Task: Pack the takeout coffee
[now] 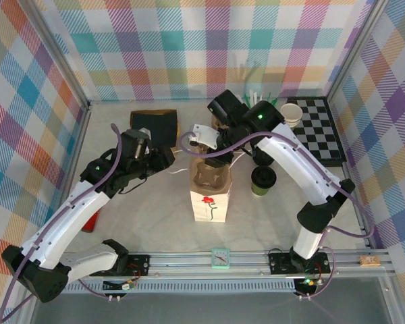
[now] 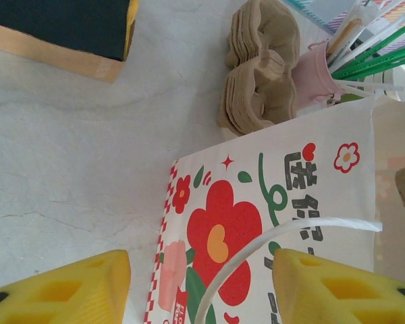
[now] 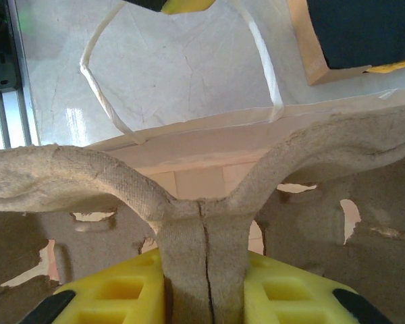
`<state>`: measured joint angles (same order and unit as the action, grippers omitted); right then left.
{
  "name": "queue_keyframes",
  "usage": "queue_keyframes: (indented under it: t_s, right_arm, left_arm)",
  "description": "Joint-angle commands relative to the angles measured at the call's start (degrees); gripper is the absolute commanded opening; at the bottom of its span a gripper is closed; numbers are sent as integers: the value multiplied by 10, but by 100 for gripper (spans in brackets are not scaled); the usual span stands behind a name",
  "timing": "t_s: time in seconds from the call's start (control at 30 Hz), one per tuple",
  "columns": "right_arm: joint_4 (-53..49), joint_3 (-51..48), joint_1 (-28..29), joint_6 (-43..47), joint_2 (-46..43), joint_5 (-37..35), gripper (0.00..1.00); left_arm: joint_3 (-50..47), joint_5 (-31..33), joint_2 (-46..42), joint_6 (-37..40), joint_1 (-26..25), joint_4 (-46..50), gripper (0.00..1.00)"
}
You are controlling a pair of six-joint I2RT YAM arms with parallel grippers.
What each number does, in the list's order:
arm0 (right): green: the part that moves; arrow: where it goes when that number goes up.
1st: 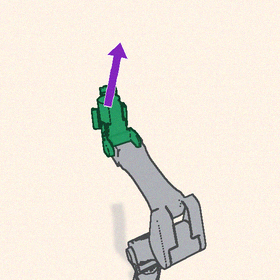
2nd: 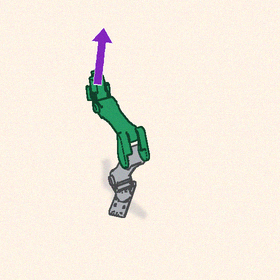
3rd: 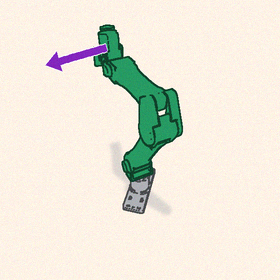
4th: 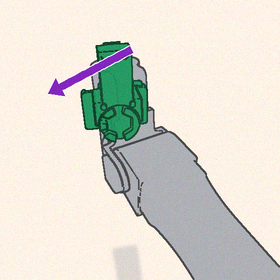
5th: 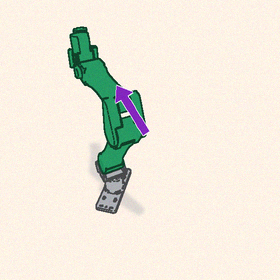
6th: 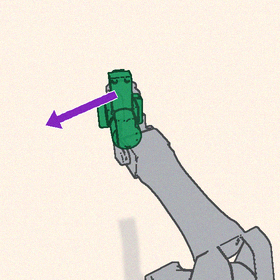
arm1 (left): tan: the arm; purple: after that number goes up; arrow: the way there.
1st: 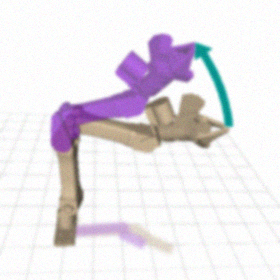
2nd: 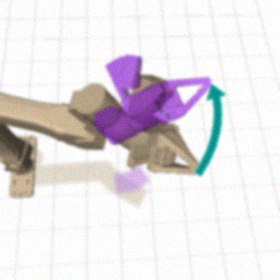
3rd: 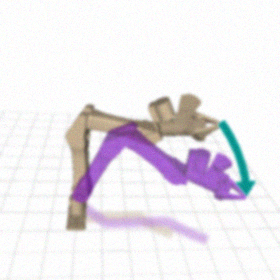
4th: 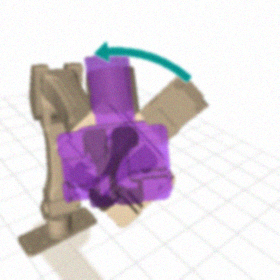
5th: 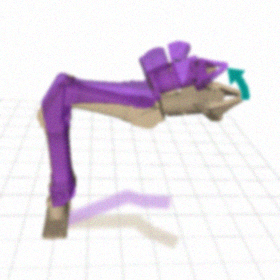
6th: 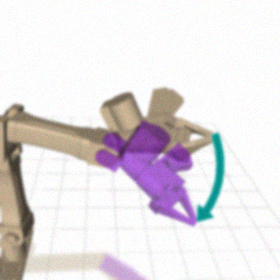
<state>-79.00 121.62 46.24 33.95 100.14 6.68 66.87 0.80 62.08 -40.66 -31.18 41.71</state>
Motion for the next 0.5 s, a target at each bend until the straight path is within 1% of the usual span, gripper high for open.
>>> queue_keyframes:
  t_s: [0.0,0.33,0.47]
  right_arm:
    - [-11,-4,6,11,5,0,27]
    - [-1,-28,7,10,10,-7,25]
    - [-1,-27,7,7,16,-5,25]
  left_arm:
    - [-10,-17,0,5,9,-22,54]
    - [-27,-20,-4,4,9,-35,40]
    - [-27,-18,-5,5,10,-37,38]
